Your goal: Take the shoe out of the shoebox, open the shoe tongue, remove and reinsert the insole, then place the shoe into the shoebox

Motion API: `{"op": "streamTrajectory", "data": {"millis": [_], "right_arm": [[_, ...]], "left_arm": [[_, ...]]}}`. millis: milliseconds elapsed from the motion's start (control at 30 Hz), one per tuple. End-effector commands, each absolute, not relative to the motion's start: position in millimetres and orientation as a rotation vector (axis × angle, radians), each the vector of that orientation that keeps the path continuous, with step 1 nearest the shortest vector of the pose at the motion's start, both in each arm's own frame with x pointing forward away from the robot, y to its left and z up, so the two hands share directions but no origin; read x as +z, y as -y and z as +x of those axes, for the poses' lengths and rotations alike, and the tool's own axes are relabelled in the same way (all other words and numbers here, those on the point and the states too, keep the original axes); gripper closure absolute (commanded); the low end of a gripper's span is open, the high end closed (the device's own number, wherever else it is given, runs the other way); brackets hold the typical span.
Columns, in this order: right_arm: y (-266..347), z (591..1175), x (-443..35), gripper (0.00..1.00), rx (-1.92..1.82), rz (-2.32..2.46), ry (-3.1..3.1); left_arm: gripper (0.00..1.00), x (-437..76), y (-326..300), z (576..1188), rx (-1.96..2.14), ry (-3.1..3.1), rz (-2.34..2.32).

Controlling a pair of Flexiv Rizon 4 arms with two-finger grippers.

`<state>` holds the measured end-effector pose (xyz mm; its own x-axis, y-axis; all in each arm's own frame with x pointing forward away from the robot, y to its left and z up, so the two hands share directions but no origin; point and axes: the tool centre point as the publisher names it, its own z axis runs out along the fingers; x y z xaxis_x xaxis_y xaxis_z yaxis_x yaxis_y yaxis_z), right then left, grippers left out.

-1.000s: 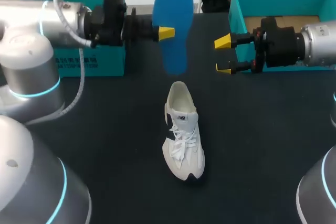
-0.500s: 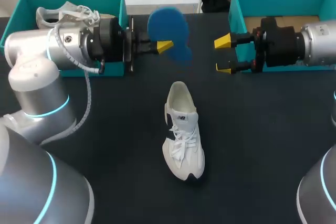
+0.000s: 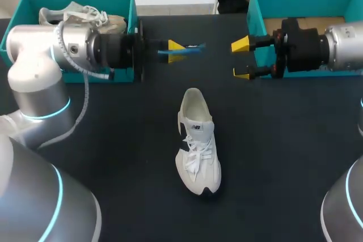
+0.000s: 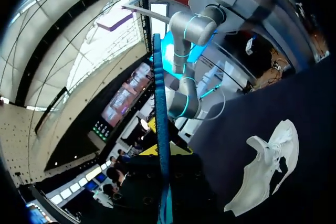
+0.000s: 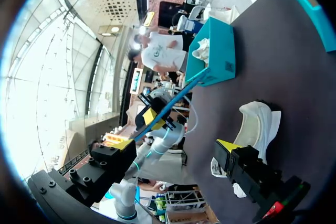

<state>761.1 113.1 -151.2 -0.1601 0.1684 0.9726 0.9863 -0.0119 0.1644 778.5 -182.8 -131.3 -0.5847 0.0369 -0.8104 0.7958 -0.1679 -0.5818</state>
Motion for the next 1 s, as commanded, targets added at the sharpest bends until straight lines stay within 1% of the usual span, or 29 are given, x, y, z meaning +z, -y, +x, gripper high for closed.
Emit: {"op": "streamTrajectory", "data": {"millis": [33, 667, 867, 1000], "right_arm": [[-115, 761, -152, 0.0, -1.266, -1.272, 1.444], [-115, 761, -152, 0.0, -1.266, -1.272, 1.444], [-115, 761, -152, 0.0, -1.266, -1.272, 1.444], [-115, 761, -152, 0.0, -1.266, -1.272, 1.444]], "left_arm": [[1.0, -129, 182, 780, -1.588, -1.422, 1.157], [1.0, -129, 182, 780, -1.588, -1.422, 1.157], [1.0, -135, 184, 780, -1.324, -1.314, 1.276], [1.0, -142, 186, 782, -1.255, -1.222, 1.309]]}}
